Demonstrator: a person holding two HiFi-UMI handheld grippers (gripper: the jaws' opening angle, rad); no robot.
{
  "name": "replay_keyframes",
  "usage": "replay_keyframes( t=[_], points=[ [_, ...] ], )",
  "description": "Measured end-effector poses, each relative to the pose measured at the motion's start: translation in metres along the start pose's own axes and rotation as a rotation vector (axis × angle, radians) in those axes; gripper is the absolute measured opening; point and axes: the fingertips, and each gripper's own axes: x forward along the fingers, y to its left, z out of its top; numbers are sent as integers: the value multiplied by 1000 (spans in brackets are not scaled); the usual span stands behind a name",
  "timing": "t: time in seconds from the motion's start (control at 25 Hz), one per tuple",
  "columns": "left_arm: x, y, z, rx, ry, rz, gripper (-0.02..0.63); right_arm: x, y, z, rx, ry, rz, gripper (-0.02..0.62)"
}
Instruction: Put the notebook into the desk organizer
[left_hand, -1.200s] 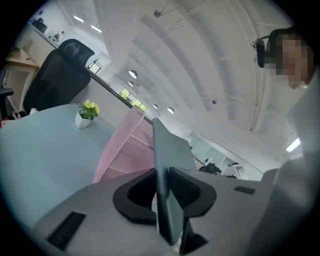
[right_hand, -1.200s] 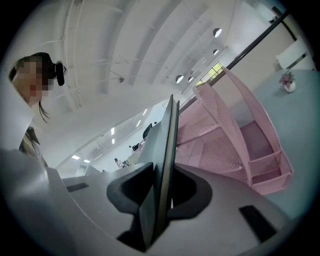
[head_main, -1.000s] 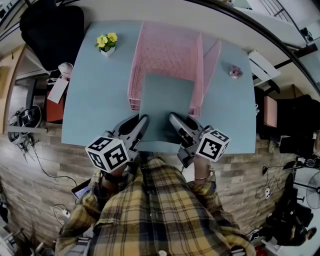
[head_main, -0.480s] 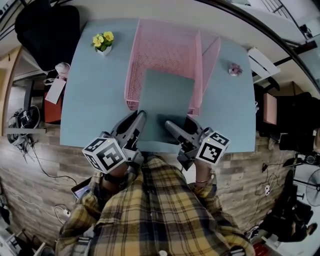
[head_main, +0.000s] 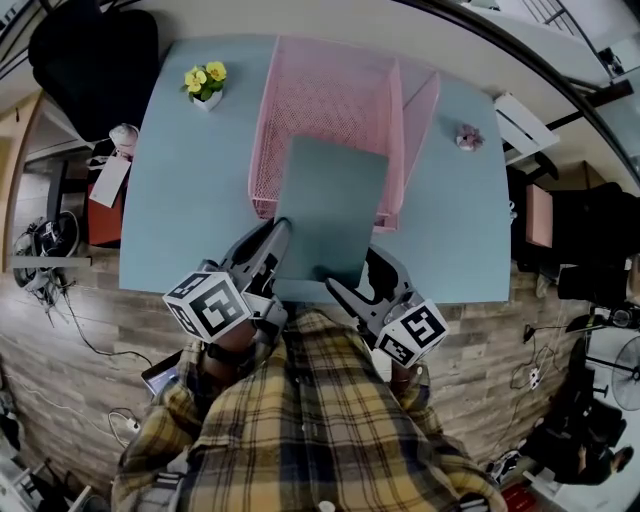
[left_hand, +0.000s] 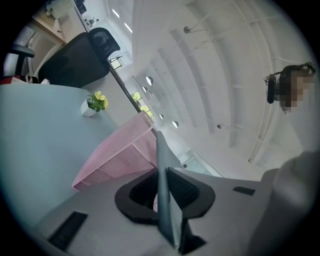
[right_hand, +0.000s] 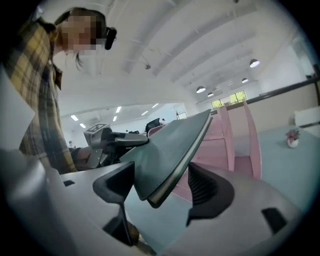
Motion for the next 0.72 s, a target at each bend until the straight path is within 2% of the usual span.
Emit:
replay_keyframes(
  t=[0.12,0.28,0.52,0.6,0.72],
  points=[
    [0,6,-1,13,1,1,61,-3,5,-7,-105,18,-14,337],
    [1,-3,2,-24,-2,-6,63,-3,11,-13,-196,57,-43,348],
    [0,-1,4,-43,-12,-1,69,-5,11,-6,-226,9,-113,348],
    [0,-3,4,-18,-11,-1,82,-7,12,0,-207,-19,-113,348],
    [-3,-6,2,89,-3,5,125,-8,10,5,-221,-46,-106,348]
  ],
)
